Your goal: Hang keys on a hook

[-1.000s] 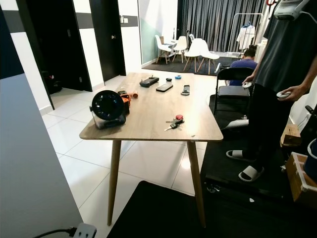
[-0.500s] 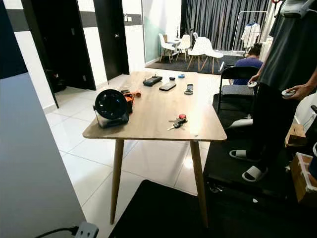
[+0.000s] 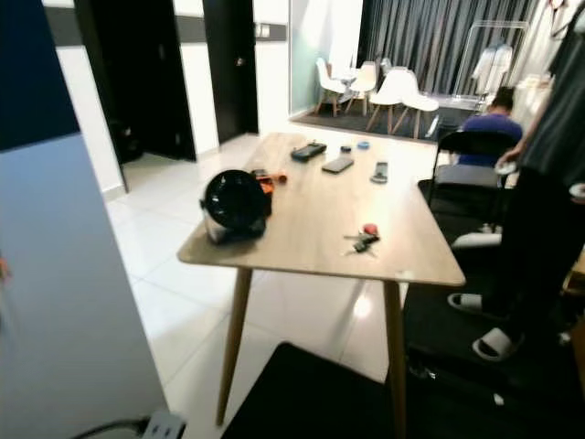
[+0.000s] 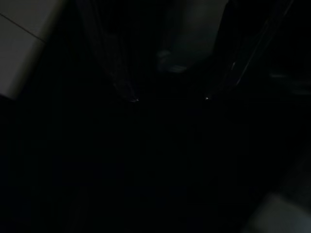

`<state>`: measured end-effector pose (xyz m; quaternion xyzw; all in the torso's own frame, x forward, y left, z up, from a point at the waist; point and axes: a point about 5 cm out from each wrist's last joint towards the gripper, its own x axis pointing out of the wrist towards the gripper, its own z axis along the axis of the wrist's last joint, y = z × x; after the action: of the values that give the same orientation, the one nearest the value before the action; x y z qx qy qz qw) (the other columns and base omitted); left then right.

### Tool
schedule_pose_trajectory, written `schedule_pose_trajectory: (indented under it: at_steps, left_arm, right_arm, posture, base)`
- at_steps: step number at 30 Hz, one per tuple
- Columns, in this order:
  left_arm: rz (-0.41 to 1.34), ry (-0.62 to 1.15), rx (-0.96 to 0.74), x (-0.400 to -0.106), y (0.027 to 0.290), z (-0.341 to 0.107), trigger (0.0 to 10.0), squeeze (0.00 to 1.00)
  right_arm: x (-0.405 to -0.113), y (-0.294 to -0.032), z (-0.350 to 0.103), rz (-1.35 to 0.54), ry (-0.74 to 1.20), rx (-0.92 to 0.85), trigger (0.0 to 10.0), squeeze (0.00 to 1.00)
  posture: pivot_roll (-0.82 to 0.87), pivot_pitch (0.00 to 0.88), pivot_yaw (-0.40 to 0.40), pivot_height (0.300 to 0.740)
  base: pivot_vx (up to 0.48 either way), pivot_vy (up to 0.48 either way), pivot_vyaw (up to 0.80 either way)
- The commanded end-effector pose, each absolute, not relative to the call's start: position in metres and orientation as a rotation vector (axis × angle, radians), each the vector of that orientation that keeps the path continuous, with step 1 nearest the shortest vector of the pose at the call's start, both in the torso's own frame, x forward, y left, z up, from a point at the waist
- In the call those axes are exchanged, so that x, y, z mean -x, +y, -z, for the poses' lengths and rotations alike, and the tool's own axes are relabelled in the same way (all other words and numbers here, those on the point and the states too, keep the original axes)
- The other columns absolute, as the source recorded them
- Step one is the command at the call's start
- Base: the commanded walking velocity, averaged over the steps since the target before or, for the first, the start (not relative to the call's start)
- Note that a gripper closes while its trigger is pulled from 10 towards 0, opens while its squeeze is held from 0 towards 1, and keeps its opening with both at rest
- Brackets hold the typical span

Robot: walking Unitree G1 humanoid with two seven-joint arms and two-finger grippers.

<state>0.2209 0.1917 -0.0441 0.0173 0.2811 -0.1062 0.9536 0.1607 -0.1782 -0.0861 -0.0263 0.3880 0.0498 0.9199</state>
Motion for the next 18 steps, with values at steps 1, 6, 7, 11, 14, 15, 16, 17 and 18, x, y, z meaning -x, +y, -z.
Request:
schedule_pose_trajectory:
  at_steps: [1,6,7,11,14,15,16,17,18]
  left_arm:
    - [0.218,0.568,-0.034,-0.2225,0.1904,0.0432,10.0,0.00]
    - [0.203,0.562,-0.037,-0.2200,0.1926,0.0438,10.0,0.00]
    - [0.202,0.560,-0.036,-0.2192,0.1930,0.0440,10.0,0.00]
    - [0.207,0.562,-0.037,-0.2167,0.1935,0.0449,10.0,0.00]
    - [0.209,0.561,-0.038,-0.2160,0.1936,0.0451,10.0,0.00]
    - [0.211,0.559,-0.039,-0.2157,0.1937,0.0451,10.0,0.00]
    - [0.211,0.559,-0.039,-0.2157,0.1937,0.0451,10.0,0.00]
    - [0.215,0.556,-0.040,-0.2155,0.1935,0.0448,10.0,0.00]
    - [0.218,0.553,-0.042,-0.2156,0.1934,0.0446,10.0,0.00]
  right_arm:
    - [-0.1559,-0.1897,0.0869,-0.081,0.814,0.077,10.0,0.00]
    - [-0.1561,-0.1880,0.0870,-0.091,0.814,0.080,10.0,0.00]
    - [-0.1560,-0.1877,0.0871,-0.092,0.814,0.081,10.0,0.00]
    - [-0.1562,-0.1874,0.0872,-0.094,0.815,0.083,10.0,0.00]
    - [-0.1562,-0.1874,0.0872,-0.094,0.816,0.083,10.0,0.00]
    - [-0.1562,-0.1875,0.0872,-0.093,0.817,0.083,10.0,0.00]
    - [-0.1562,-0.1875,0.0872,-0.093,0.817,0.083,10.0,0.00]
    - [-0.1560,-0.1878,0.0873,-0.093,0.818,0.082,10.0,0.00]
    - [-0.1559,-0.1880,0.0874,-0.092,0.819,0.082,10.0,0.00]
  posture:
    - [0.04,0.040,0.025,0.740]
    - [0.04,0.042,0.023,0.740]
    - [0.04,0.042,0.023,0.740]
    - [0.04,0.042,0.022,0.740]
    - [0.04,0.042,0.022,0.740]
    - [0.04,0.042,0.022,0.740]
    - [0.04,0.042,0.022,0.740]
    - [0.04,0.042,0.022,0.740]
    - [0.04,0.042,0.022,0.740]
  base:
    - [0.285,0.000,0.00]
    - [0.049,0.000,0.00]
    - [0.000,0.000,0.00]
    - [0.000,0.000,0.00]
    - [0.000,0.000,0.00]
    - [0.000,0.000,0.00]
    - [0.000,0.000,0.00]
    - [0.000,0.000,0.00]
    - [0.000,0.000,0.00]
